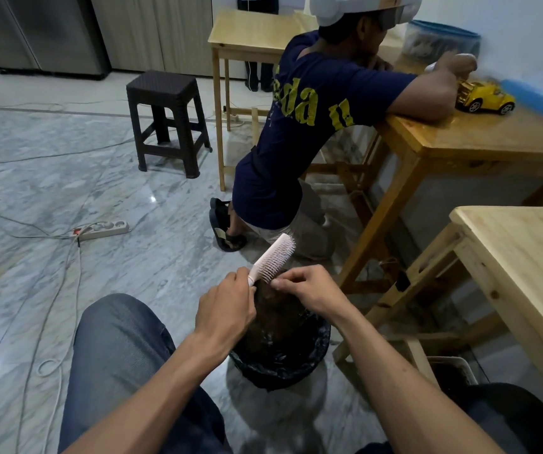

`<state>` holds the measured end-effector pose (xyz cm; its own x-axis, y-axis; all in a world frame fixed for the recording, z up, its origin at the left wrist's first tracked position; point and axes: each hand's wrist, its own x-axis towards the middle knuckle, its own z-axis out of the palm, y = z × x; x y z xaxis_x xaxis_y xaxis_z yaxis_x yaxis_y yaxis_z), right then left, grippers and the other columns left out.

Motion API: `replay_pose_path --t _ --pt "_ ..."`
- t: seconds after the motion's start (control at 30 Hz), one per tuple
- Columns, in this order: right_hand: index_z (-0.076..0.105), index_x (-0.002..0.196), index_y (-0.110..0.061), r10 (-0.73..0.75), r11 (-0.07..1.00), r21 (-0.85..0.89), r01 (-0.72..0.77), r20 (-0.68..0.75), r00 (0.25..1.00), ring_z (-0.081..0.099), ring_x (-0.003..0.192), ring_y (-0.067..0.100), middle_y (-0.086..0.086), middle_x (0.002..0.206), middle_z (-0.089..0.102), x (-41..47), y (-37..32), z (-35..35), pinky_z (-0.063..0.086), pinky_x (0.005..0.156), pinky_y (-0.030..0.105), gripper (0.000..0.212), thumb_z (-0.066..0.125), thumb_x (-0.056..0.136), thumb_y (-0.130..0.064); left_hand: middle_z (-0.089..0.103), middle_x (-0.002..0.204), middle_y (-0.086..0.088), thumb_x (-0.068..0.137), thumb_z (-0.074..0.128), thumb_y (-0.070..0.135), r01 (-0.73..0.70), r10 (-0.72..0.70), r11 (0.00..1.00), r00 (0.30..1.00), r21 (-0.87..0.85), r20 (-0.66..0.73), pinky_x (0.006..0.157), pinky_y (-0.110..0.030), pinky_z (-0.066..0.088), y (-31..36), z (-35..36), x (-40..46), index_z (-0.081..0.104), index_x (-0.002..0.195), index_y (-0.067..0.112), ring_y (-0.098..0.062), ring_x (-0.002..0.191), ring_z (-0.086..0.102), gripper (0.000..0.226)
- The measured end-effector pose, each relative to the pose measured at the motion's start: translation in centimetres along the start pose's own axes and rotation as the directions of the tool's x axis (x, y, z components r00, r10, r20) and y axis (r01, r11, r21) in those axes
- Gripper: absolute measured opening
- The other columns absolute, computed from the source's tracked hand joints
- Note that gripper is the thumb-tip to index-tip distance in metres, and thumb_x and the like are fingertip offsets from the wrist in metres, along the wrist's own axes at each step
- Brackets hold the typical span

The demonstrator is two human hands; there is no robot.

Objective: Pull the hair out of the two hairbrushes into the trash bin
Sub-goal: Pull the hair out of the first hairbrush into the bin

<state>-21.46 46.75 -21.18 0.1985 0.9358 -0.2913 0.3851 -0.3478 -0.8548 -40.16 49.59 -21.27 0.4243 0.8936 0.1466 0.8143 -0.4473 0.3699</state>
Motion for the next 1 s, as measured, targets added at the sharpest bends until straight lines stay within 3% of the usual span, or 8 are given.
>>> replay_pose_path --t 0.17,0.3,0.4,0.5,0.67,0.77,0.9,1.0 --pt "0.086 0.086 -0.025 0.108 0.994 0.023 -0.106 -0.238 0.965 0.077 0.093 0.014 -0.006 0.084 0.082 0.5 2.5 -1.2 0.059 0.096 0.046 0.009 0.083 0.085 -0.033 0.060 0.090 -0.002 0.100 0.046 0.031 0.014 -0.013 1.000 1.000 0.008 -0.028 0.054 -0.037 0.044 -1.3 -0.5 0.3 0.053 0.111 0.016 -0.027 0.066 0.056 0.019" --pt "0.085 0.083 -0.034 0.188 0.982 0.081 -0.172 -0.250 0.950 0.077 0.094 0.017 -0.007 0.084 0.082 1.1 4.8 -2.1 0.060 0.095 0.050 0.003 0.084 0.081 -0.036 0.060 0.087 -0.001 0.100 0.046 0.030 0.025 -0.025 1.000 0.999 -0.004 -0.026 0.053 -0.037 0.046 -1.5 -0.2 0.2 0.053 0.110 0.016 -0.025 0.064 0.057 0.018" --pt "0.082 0.113 -0.027 0.138 0.990 0.040 -0.135 -0.118 0.983 0.068 0.111 0.012 -0.007 0.114 0.078 0.3 2.9 -1.9 0.053 0.106 0.038 0.026 0.075 0.087 -0.024 0.062 0.090 -0.001 0.100 0.047 0.030 0.020 -0.020 1.000 1.000 -0.020 -0.011 0.055 -0.038 0.048 -0.9 0.2 0.1 0.054 0.112 0.017 -0.026 0.067 0.059 0.019" --pt "0.058 0.147 -0.026 0.088 0.990 0.112 -0.091 0.027 0.996 0.055 0.122 0.009 -0.011 0.134 0.059 -0.5 1.1 -1.2 0.041 0.103 0.029 0.064 0.071 0.085 -0.027 0.063 0.093 -0.002 0.097 0.052 0.029 0.002 -0.002 0.996 1.000 -0.090 0.001 0.059 -0.040 0.050 -0.1 0.5 0.0 0.055 0.114 0.019 -0.027 0.073 0.060 0.019" --pt "0.079 0.115 -0.019 0.050 0.946 0.315 -0.078 0.097 0.994 0.075 0.110 0.021 0.007 0.112 0.081 -0.3 0.9 0.1 0.054 0.102 0.041 0.051 0.083 0.078 -0.055 0.059 0.103 -0.003 0.083 0.053 0.009 -0.050 0.082 0.956 0.992 -0.288 0.099 0.068 -0.030 0.040 0.5 0.7 0.0 0.055 0.117 0.015 -0.022 0.088 0.055 0.034" --pt "0.080 0.103 -0.002 0.025 0.937 0.348 -0.023 -0.001 1.000 0.072 0.091 0.022 0.025 0.106 0.077 -0.2 0.9 0.1 0.056 0.085 0.034 0.043 0.084 0.085 -0.041 0.060 0.107 -0.005 0.082 0.051 0.003 -0.069 0.114 0.937 0.987 -0.343 0.112 0.073 -0.031 0.043 0.4 0.4 0.0 0.054 0.123 0.015 -0.023 0.091 0.054 0.043" --pt "0.081 0.093 -0.001 0.024 0.961 0.275 -0.005 -0.063 0.998 0.065 0.075 0.014 0.007 0.078 0.075 -0.3 0.9 -0.1 0.052 0.069 0.023 0.029 0.077 0.093 -0.031 0.062 0.108 0.000 0.090 0.051 0.012 -0.018 0.040 0.972 0.995 -0.235 0.088 0.074 -0.044 0.051 0.0 0.1 -0.1 0.050 0.129 0.025 -0.027 0.088 0.059 0.041" --pt "0.081 0.090 -0.006 0.001 0.974 0.224 0.027 -0.123 0.992 0.064 0.070 0.009 -0.002 0.074 0.073 -0.3 0.8 -0.2 0.050 0.065 0.020 0.027 0.074 0.096 -0.032 0.060 0.104 -0.001 0.093 0.049 0.016 0.032 -0.023 0.988 0.998 -0.154 0.056 0.067 -0.046 0.052 0.1 0.1 -0.3 0.048 0.127 0.025 -0.028 0.079 0.059 0.035"
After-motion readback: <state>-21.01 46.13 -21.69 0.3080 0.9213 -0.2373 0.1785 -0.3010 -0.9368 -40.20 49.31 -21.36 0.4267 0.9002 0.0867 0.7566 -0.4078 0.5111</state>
